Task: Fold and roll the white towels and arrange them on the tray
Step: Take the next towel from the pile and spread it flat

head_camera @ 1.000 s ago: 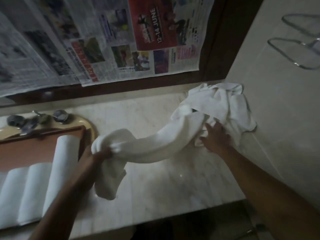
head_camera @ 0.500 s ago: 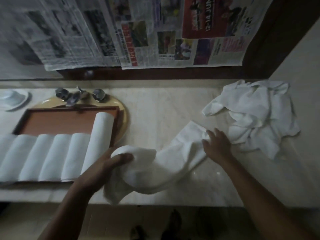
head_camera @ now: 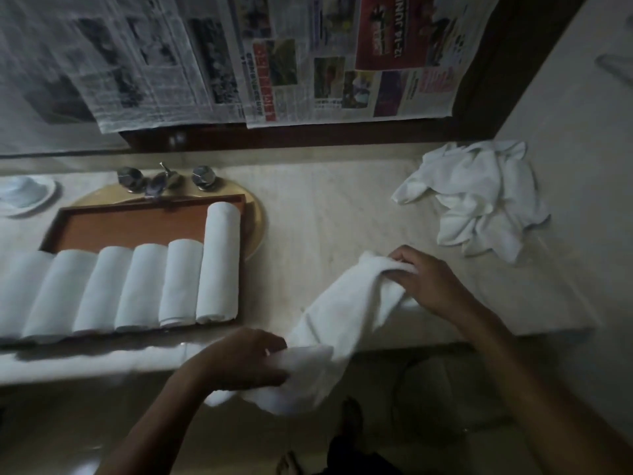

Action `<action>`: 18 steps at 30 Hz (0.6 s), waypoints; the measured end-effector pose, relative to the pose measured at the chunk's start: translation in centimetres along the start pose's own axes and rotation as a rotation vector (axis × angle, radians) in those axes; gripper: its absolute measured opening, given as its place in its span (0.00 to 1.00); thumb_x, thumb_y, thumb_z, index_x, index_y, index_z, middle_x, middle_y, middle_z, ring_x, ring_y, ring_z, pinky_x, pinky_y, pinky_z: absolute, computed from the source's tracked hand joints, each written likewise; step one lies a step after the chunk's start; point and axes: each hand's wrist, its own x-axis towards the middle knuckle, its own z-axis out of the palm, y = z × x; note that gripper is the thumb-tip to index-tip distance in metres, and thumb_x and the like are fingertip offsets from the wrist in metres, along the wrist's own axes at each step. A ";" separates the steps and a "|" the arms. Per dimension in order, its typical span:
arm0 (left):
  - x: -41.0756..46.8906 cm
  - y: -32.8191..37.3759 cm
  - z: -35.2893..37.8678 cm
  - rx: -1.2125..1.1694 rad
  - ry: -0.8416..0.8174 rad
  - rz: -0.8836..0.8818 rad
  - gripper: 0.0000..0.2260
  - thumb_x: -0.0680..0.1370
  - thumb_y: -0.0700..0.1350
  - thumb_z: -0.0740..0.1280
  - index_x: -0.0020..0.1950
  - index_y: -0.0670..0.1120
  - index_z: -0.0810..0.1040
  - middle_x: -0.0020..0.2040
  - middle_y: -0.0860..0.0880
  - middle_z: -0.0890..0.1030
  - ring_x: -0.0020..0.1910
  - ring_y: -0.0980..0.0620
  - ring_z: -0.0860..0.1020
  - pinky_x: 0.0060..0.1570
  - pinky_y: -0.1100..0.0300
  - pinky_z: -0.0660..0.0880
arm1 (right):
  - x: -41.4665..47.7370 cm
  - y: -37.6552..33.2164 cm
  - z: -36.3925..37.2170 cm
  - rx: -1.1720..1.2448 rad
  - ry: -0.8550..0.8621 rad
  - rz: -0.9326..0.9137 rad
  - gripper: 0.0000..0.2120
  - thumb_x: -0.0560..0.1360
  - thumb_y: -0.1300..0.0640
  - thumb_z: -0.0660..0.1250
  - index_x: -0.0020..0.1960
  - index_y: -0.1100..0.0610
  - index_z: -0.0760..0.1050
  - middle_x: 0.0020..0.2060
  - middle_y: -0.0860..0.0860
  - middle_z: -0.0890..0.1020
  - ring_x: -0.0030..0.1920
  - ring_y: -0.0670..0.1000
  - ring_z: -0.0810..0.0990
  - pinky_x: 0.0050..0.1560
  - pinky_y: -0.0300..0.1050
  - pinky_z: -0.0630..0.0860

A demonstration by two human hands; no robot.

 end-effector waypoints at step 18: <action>-6.2 4.9 -3.2 -0.557 0.395 0.227 0.11 0.75 0.50 0.67 0.51 0.44 0.75 0.48 0.41 0.78 0.46 0.45 0.77 0.43 0.47 0.74 | -9.7 -14.7 -1.7 -0.019 -0.089 -0.285 0.10 0.78 0.45 0.72 0.43 0.50 0.79 0.33 0.45 0.78 0.34 0.45 0.75 0.40 0.48 0.73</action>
